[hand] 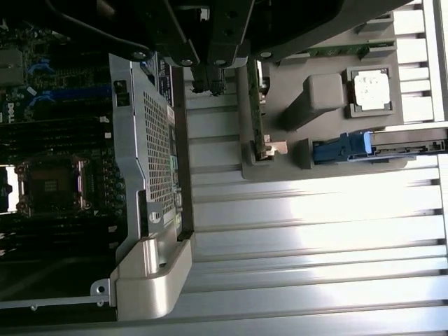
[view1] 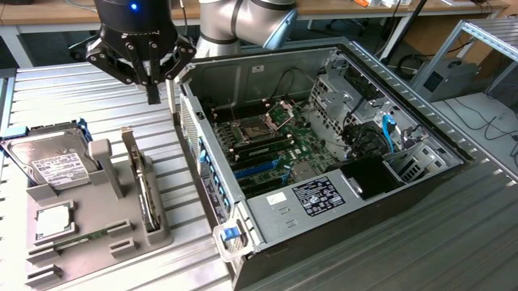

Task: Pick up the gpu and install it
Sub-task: 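Reach for the gpu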

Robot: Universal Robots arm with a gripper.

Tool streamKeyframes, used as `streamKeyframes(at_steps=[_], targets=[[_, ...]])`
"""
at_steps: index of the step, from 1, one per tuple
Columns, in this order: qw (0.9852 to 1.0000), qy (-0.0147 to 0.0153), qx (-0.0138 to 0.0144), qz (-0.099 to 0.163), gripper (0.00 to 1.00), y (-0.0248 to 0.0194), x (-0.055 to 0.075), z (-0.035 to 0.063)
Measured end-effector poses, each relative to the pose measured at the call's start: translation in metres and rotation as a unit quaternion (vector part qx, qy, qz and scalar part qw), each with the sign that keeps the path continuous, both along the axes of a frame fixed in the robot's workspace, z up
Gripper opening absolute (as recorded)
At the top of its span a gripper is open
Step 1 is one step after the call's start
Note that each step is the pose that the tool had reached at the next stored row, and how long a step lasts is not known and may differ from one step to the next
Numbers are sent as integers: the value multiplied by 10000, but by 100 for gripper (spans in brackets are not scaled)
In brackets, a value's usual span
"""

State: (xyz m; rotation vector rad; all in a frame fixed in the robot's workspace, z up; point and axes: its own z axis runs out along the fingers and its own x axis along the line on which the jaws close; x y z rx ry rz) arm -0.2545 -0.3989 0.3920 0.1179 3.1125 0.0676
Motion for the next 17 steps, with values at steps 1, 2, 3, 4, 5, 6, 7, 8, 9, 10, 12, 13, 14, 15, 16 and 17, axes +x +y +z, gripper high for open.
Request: streamKeyframes(at_steps=[1, 2, 3, 4, 5, 6, 7, 8, 9, 10, 12, 13, 14, 15, 16, 17], targets=[[10000, 0, 0, 0, 11, 0, -19, 0], [10000, 0, 0, 0, 11, 0, -36, 0], [10000, 0, 0, 0, 11, 0, -61, 0], [10000, 0, 0, 0, 11, 0, -81, 0], [10000, 0, 0, 0, 11, 0, -101, 0], [10000, 0, 0, 0, 11, 0, -124, 0], [10000, 0, 0, 0, 11, 0, -141, 0], [10000, 0, 0, 0, 11, 0, -166, 0], [10000, 0, 0, 0, 11, 0, -199, 0], [10000, 0, 0, 0, 11, 0, -233, 0], [10000, 0, 0, 0, 11, 0, -272, 0], [10000, 0, 0, 0, 11, 0, -286, 0], [10000, 0, 0, 0, 11, 0, -296, 0], [10000, 0, 0, 0, 11, 0, -307, 0], [10000, 0, 0, 0, 11, 0, -314, 0], [10000, 0, 0, 0, 11, 0, -322, 0]])
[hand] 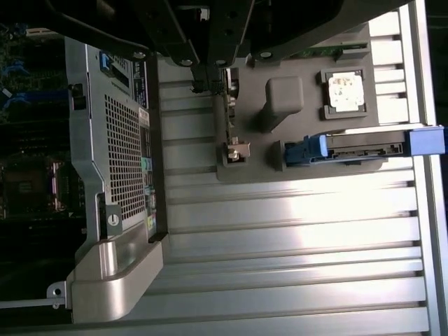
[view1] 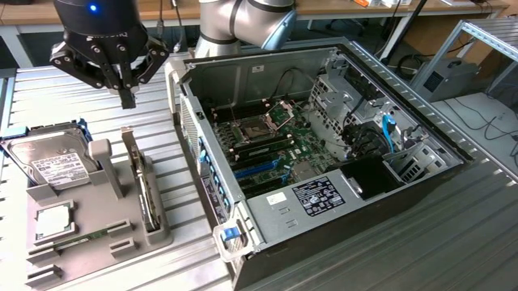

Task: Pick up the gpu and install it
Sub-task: 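Reach for the gpu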

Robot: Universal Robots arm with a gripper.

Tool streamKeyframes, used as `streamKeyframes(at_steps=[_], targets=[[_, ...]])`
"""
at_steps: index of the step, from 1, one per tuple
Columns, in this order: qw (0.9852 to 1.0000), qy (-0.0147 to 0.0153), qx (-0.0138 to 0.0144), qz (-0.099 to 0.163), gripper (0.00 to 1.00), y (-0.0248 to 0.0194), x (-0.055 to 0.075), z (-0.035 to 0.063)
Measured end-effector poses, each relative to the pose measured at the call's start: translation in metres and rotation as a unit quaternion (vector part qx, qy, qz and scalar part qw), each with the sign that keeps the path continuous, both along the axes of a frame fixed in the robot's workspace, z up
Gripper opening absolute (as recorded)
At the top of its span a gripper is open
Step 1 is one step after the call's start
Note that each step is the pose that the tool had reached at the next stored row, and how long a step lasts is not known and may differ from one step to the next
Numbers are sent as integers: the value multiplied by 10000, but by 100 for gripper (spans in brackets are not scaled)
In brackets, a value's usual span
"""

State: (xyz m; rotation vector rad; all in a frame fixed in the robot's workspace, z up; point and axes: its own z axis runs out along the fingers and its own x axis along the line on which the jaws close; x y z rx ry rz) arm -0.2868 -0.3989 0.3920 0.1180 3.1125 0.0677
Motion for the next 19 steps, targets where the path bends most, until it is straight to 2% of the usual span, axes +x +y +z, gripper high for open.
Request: streamKeyframes(at_steps=[19], targets=[[10000, 0, 0, 0, 11, -7, -11, 1]])
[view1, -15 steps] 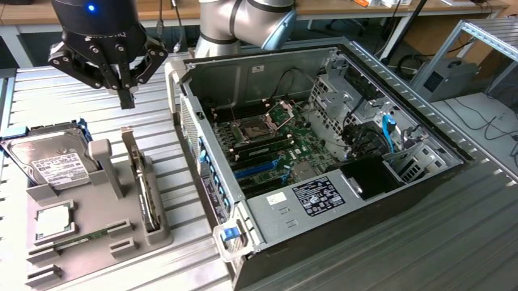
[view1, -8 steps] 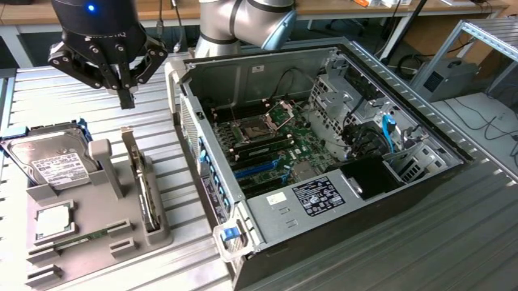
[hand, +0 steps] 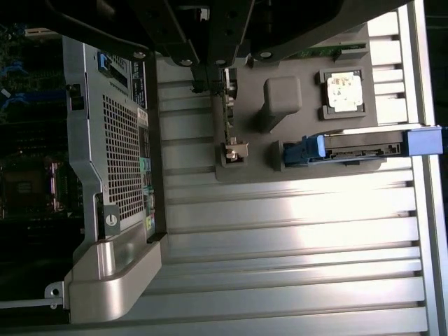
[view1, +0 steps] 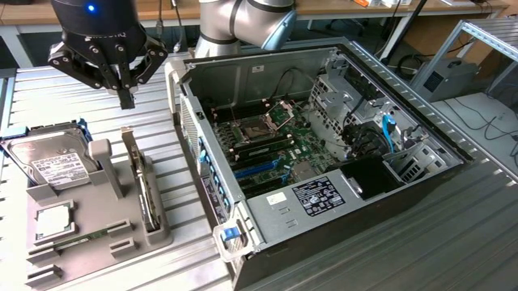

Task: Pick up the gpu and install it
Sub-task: 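Reach for the gpu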

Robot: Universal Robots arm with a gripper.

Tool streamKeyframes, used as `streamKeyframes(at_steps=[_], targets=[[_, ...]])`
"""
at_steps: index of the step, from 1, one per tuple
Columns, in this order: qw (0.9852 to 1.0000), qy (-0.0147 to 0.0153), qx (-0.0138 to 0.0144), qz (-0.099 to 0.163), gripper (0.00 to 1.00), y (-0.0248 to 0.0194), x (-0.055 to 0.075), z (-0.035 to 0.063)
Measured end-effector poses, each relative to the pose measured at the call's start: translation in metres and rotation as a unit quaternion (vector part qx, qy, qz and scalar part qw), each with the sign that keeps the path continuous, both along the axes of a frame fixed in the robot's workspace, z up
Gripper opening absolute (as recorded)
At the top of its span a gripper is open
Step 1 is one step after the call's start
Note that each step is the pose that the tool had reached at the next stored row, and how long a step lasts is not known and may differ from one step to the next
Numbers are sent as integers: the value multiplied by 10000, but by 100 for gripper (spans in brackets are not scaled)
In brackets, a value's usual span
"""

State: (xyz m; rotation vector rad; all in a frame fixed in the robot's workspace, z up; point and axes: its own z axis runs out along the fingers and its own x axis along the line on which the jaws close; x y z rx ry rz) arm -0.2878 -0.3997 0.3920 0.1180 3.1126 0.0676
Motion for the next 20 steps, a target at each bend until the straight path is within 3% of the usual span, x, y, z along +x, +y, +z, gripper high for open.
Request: streamKeyframes(at_steps=[12, 20], targets=[[10000, 0, 1, 0, 11, -128, 0, 0], [10000, 0, 0, 1, 11, -179, -5, 0]])
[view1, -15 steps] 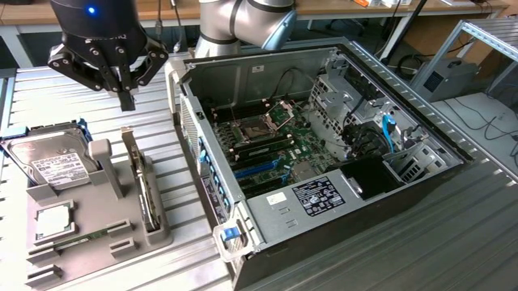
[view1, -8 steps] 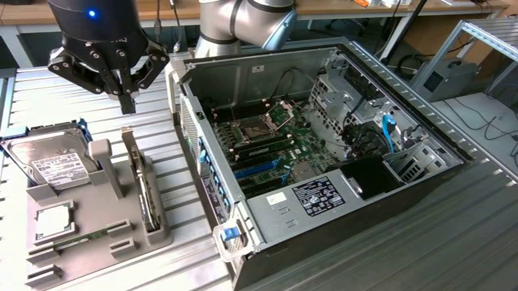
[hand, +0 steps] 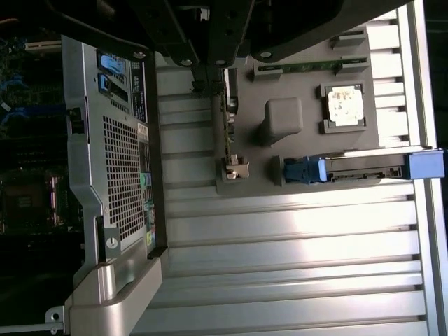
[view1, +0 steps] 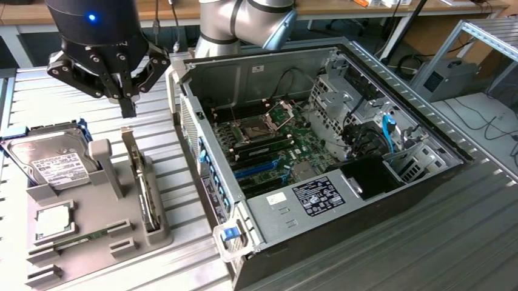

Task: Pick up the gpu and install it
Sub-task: 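Reach for the gpu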

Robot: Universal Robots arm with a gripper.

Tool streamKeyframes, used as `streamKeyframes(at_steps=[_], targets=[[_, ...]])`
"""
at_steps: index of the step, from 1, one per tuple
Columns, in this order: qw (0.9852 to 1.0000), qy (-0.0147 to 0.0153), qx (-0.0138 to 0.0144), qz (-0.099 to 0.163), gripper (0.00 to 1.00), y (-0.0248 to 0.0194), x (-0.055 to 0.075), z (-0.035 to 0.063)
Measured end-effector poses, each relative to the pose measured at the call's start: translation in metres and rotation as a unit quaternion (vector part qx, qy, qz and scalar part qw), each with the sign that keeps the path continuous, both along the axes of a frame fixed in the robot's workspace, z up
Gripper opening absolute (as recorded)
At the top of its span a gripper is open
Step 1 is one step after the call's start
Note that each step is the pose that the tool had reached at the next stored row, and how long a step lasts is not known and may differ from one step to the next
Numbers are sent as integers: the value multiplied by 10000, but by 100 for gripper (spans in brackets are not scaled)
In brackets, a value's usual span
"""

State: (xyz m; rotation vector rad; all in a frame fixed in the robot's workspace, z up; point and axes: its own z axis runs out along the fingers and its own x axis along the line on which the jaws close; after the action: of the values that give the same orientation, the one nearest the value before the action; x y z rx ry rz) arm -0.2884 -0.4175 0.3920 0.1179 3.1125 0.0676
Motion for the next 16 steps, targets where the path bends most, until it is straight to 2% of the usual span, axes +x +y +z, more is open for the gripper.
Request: streamKeyframes(at_steps=[8, 16], targets=[[10000, 0, 0, -3, 11, -41, -9, 0], [10000, 0, 0, -9, 11, -186, -39, 0]])
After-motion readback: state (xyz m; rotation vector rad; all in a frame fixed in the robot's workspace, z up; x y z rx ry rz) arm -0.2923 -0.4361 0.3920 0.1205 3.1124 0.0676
